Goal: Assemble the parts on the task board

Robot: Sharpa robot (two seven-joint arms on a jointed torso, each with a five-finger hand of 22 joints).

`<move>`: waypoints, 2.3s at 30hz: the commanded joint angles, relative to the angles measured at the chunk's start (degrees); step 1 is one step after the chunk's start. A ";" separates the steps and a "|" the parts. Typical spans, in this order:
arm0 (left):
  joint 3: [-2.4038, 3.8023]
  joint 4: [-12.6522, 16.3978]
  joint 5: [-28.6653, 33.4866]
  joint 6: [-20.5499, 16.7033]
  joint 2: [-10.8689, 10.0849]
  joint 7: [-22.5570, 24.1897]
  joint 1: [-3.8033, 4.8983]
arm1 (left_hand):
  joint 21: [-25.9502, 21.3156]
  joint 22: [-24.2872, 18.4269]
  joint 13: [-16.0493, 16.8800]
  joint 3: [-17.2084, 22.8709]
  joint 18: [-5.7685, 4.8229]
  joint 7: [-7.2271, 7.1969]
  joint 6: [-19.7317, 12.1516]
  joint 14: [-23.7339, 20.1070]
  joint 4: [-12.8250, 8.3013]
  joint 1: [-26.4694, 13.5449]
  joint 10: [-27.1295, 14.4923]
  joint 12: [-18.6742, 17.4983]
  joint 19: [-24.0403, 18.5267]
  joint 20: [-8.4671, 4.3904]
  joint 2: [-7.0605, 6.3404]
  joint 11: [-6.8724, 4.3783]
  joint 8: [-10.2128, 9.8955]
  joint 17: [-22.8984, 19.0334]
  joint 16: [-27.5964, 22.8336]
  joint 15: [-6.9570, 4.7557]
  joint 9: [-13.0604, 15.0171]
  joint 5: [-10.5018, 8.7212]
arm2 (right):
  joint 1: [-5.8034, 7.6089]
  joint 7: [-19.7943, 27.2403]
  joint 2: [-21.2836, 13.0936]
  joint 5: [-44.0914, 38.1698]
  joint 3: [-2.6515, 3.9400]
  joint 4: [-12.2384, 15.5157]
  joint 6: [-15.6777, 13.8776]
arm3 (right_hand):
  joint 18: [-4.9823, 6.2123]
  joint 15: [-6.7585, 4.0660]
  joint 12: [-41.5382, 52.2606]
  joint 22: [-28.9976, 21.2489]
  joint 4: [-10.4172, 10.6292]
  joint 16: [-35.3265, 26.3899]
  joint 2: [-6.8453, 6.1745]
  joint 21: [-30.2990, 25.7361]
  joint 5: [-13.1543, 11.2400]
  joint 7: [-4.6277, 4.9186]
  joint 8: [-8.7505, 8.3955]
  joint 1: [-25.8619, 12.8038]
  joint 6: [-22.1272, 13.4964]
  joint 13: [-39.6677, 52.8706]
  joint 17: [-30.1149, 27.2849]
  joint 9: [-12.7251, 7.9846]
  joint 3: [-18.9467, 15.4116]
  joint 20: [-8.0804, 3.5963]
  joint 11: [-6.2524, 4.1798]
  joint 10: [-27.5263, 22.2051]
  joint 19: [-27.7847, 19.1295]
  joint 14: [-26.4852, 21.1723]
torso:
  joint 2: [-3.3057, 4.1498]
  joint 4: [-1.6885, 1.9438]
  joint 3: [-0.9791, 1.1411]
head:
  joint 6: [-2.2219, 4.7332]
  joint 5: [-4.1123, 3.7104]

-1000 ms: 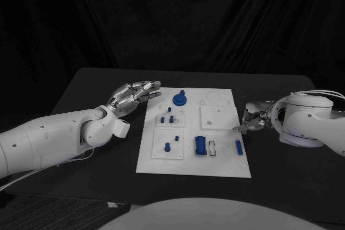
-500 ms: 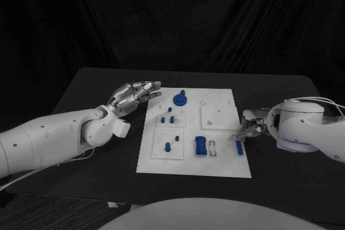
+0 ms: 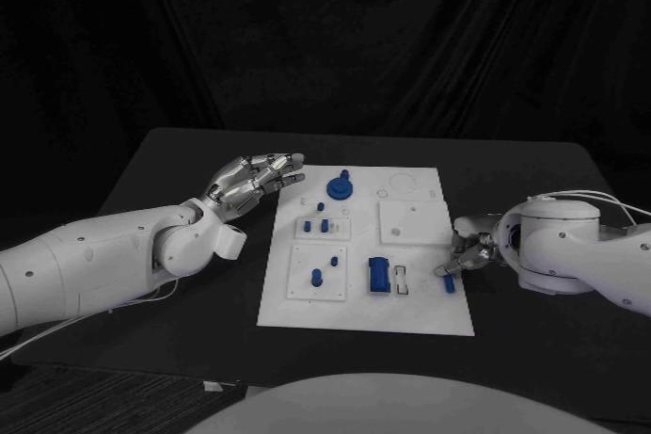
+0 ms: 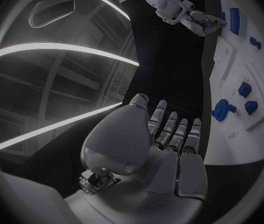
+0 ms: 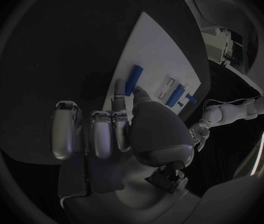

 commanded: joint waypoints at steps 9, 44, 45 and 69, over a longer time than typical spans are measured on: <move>0.06 0.07 0.29 0.71 0.11 0.59 -0.12 | 0.19 -0.11 0.07 0.48 0.76 2.88 0.31 0.39 0.04 0.54 0.54 0.13 -0.04 0.01 0.11 -0.01 0.21 0.03 0.11 0.05 0.10 0.38 | -0.68 -0.94 0.61 1.58 0.00 -0.24 1.55 | 0.18 -0.15 0.14 11.24 -3.35 0.15 -0.16 -1.00 4.89 0.14 -0.97 3.85 -1.52 15.08 15.09 0.03 1.79 -0.09 -0.30 6.00 1.18 6.15 | -0.02 0.00 -0.02 | -0.01 0.18; 0.06 -0.18 0.29 0.93 0.24 0.16 -0.21 | 0.12 -0.30 0.04 0.97 0.68 2.92 0.15 0.40 -0.01 0.82 0.59 0.10 -0.16 0.01 0.31 0.13 0.20 0.03 0.13 0.21 0.07 0.52 | -0.56 2.31 -0.29 28.21 0.04 2.24 -12.82 | 0.47 0.53 0.14 10.90 -14.21 0.15 -3.10 -2.74 30.93 1.16 1.00 -0.89 -5.00 15.08 15.09 3.01 18.70 0.51 0.51 6.00 0.79 6.15 | -0.02 0.00 0.00 | -0.01 0.25; 0.06 -0.19 0.29 0.95 0.25 0.15 -0.22 | 0.12 -0.30 0.04 0.97 0.68 2.92 0.15 0.40 -0.01 0.82 0.59 0.10 -0.16 0.01 0.31 0.13 0.20 0.03 0.13 0.21 0.07 0.52 | -0.57 2.31 -0.07 28.28 0.03 2.19 -12.86 | 0.47 0.53 0.14 10.90 -14.21 0.15 -3.10 -2.74 30.93 1.16 1.00 -0.89 -5.00 15.08 15.09 3.01 18.70 0.51 0.51 6.00 0.79 6.15 | -0.02 0.00 0.00 | -0.01 0.26; 0.06 -0.21 0.29 1.64 0.27 -0.22 -0.41 | 0.07 -0.48 0.03 1.21 0.64 2.93 0.04 0.39 -0.07 0.99 0.58 0.00 -0.25 0.01 0.35 0.17 0.17 0.03 0.10 0.26 0.05 0.55 | -0.83 2.03 4.17 26.90 0.02 0.30 -13.75 | 0.52 0.42 0.14 10.84 -14.94 0.15 -2.42 -2.97 24.67 0.96 2.55 -3.92 -6.28 15.08 15.09 4.65 19.85 0.41 0.36 6.00 0.73 6.15 | 0.03 0.07 -0.02 | -0.01 0.21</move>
